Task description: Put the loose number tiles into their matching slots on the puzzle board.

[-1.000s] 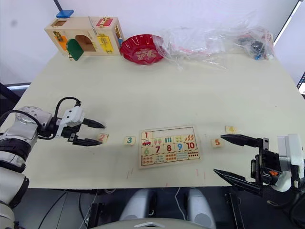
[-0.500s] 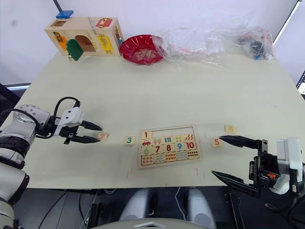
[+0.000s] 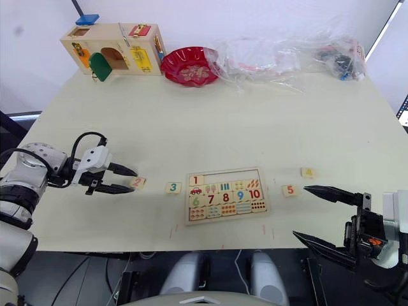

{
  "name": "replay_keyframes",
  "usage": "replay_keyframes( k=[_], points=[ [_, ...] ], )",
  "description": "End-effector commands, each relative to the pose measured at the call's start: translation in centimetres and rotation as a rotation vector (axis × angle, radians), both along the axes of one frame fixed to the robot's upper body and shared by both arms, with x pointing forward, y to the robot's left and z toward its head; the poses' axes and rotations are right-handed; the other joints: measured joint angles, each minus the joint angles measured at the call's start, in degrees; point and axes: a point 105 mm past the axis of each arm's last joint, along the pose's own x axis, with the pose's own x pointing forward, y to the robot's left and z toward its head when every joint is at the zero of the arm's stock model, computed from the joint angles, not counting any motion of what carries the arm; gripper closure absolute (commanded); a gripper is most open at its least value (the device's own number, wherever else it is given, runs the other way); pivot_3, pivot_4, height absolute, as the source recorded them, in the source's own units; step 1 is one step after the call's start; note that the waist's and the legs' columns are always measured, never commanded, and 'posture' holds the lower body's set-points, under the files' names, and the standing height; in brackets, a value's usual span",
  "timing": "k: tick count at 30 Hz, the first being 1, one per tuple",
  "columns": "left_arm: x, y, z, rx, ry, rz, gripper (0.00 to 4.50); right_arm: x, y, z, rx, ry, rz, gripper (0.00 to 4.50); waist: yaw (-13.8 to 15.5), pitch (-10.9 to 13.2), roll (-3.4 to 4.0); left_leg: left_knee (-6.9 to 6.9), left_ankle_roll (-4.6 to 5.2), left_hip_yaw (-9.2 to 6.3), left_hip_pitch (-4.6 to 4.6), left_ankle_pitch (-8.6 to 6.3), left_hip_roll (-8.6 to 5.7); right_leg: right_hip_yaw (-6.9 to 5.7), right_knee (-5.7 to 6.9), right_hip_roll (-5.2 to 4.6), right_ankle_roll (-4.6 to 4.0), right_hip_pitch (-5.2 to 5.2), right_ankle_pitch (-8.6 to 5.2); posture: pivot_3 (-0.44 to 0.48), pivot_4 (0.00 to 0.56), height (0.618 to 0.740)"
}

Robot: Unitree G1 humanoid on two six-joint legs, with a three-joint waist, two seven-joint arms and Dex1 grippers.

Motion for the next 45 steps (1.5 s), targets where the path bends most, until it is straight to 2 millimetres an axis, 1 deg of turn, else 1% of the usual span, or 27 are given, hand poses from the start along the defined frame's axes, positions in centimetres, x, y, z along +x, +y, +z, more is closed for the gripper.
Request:
replay_keyframes(
  k=[1, 8, 9, 10, 11, 12, 13, 19, 22, 25, 27, 31, 34, 37, 40, 42, 43, 45],
  points=[
    [-0.5, 0.1, 0.1, 0.000, 0.011, -0.027, 2.07, -0.2, 0.1, 0.7, -0.004, -0.047, 0.000, 0.00, 0.0, 0.0, 0.00, 0.00, 0.00, 0.00, 0.00, 0.00, 0.00, 0.00, 0.00, 0.00, 0.00, 0.00, 0.00, 0.000, 0.150, 0.740],
    [-0.4, 0.0, -0.1, -0.001, 0.008, -0.030, 2.07, -0.2, 0.2, 0.6, -0.003, -0.050, -0.001, 0.00, 0.0, 0.0, 0.00, 0.00, 0.00, 0.00, 0.00, 0.00, 0.00, 0.00, 0.00, 0.00, 0.00, 0.00, 0.00, 0.000, 0.150, 0.740],
    [-0.4, -0.1, -0.1, -0.001, 0.009, -0.031, 2.34, -0.2, 0.2, 0.6, -0.003, -0.051, -0.001, 0.00, 0.0, 0.0, 0.00, 0.00, 0.00, 0.00, 0.00, 0.00, 0.00, 0.00, 0.00, 0.00, 0.00, 0.00, 0.00, 0.000, 0.150, 0.740],
    [-0.4, -0.1, -0.1, -0.001, 0.010, -0.032, 2.52, -0.2, 0.2, 0.6, -0.003, -0.051, -0.002, 0.00, 0.0, 0.0, 0.00, 0.00, 0.00, 0.00, 0.00, 0.00, 0.00, 0.00, 0.00, 0.00, 0.00, 0.00, 0.00, 0.000, 0.150, 0.740],
    [-0.5, -0.1, -0.2, -0.001, 0.011, -0.033, 2.82, -0.1, 0.2, 0.6, -0.003, -0.052, -0.002, 0.00, 0.0, 0.0, 0.00, 0.00, 0.00, 0.00, 0.00, 0.00, 0.00, 0.00, 0.00, 0.00, 0.00, 0.00, 0.00, 0.000, 0.150, 0.740],
    [-0.5, -0.1, -0.2, -0.001, 0.012, -0.033, 3.25, -0.1, 0.2, 0.6, -0.003, -0.052, -0.002, 0.00, 0.0, 0.0, 0.00, 0.00, 0.00, 0.00, 0.00, 0.00, 0.00, 0.00, 0.00, 0.00, 0.00, 0.00, 0.00, 0.000, 0.150, 0.740],
    [-0.6, -0.1, -0.3, -0.004, 0.013, -0.033, 3.53, -0.1, 0.2, 0.6, -0.003, -0.052, -0.002, 0.00, 0.0, 0.0, 0.00, 0.00, 0.00, 0.01, 0.00, 0.00, 0.00, 0.01, 0.00, 0.00, 0.00, 0.00, 0.00, 0.000, 0.150, 0.740],
    [-0.9, 0.0, 0.1, -0.038, 0.006, -0.019, 3.52, -0.1, 0.3, 0.6, -0.003, -0.054, -0.004, 0.00, 0.0, 0.0, 0.00, 0.00, 0.00, 0.01, 0.01, 0.00, 0.04, 0.01, 0.00, -0.01, 0.00, 0.00, 0.00, 0.000, 0.150, 0.740],
    [-1.1, -0.5, 1.3, -0.103, -0.012, -0.014, 3.52, -0.2, 0.3, 0.6, -0.003, -0.058, -0.010, 0.00, -0.1, 0.0, 0.01, 0.00, 0.00, 0.01, 0.00, 0.00, 0.06, 0.01, 0.00, -0.02, 0.00, 0.00, 0.00, 0.000, 0.150, 0.740],
    [-1.5, -1.7, 2.7, -0.140, -0.036, -0.023, 3.52, -0.3, 0.2, 0.5, -0.001, -0.055, -0.026, 0.00, 0.0, 0.0, 0.01, -0.02, 0.00, 0.00, -0.02, 0.00, 0.10, -0.01, -0.01, -0.04, -0.01, -0.02, 0.00, 0.000, 0.150, 0.740],
    [-2.5, -3.0, 3.5, -0.136, -0.038, -0.040, 3.52, -0.5, 0.2, 0.3, 0.003, -0.047, -0.040, 0.00, 0.0, 0.0, 0.01, -0.03, 0.00, -0.03, -0.05, 0.00, 0.13, -0.03, -0.01, -0.07, -0.02, -0.03, -0.01, 0.000, 0.150, 0.740],
    [-4.1, -6.5, 5.9, -0.158, 0.026, -0.010, 3.52, -0.5, 0.4, 0.4, 0.027, -0.048, -0.082, 0.00, 0.2, 0.1, 0.03, -0.03, -0.01, -0.03, -0.03, 0.00, 0.14, -0.06, -0.03, -0.12, -0.02, 0.01, -0.01, 0.000, 0.150, 0.740],
    [-3.5, -7.6, 6.6, -0.027, -0.032, 0.056, 3.52, -0.5, 0.8, 0.4, 0.029, -0.047, -0.095, 0.00, 0.4, 0.1, 0.11, 0.00, -0.01, -0.02, 0.02, 0.01, 0.10, -0.05, -0.02, -0.11, 0.02, 0.05, -0.03, 0.000, 0.150, 0.740],
    [-3.3, -8.9, 7.3, 0.060, -0.015, 0.091, 3.52, -0.4, 0.9, 0.4, 0.021, -0.042, -0.122, 0.00, 0.2, 0.1, 0.13, 0.00, -0.02, 0.02, 0.08, 0.02, 0.07, 0.02, 0.00, 0.03, 0.17, 0.06, -0.12, 0.000, 0.150, 0.740],
    [-3.3, -11.1, 8.3, 0.108, -0.040, -0.007, 3.52, -0.3, 0.9, 0.3, 0.018, -0.025, -0.156, 0.00, 0.3, 0.2, 0.10, 0.01, -0.03, 0.06, 0.05, 0.03, -0.08, 0.03, 0.00, 0.15, 0.18, 0.05, -0.14, 0.000, 0.150, 0.740],
    [-2.3, -11.9, 8.3, 0.135, -0.046, 0.057, 3.52, -0.3, 1.2, 0.2, 0.011, -0.027, -0.161, 0.00, 0.2, 0.2, 0.11, 0.00, -0.03, 0.08, 0.05, 0.03, -0.10, 0.08, -0.01, 0.15, 0.17, 0.05, -0.14, 0.000, 0.150, 0.740],
    [-2.0, -12.2, 8.0, 0.148, -0.026, 0.088, 3.52, -0.3, 1.4, 0.2, 0.009, -0.025, -0.157, 0.00, 0.2, 0.2, 0.11, 0.00, -0.03, 0.08, 0.04, 0.03, -0.11, 0.10, -0.01, 0.15, 0.17, 0.05, -0.13, 0.000, 0.150, 0.740],
    [-1.8, -13.1, 7.7, 0.173, -0.026, 0.091, 3.52, -0.4, 1.7, 0.2, 0.014, -0.027, -0.156, 0.00, -0.1, 0.2, 0.09, -0.01, -0.03, 0.04, 0.02, 0.03, -0.14, 0.11, -0.01, 0.16, 0.17, 0.04, -0.14, 0.000, 0.150, 0.740]
  ],
)
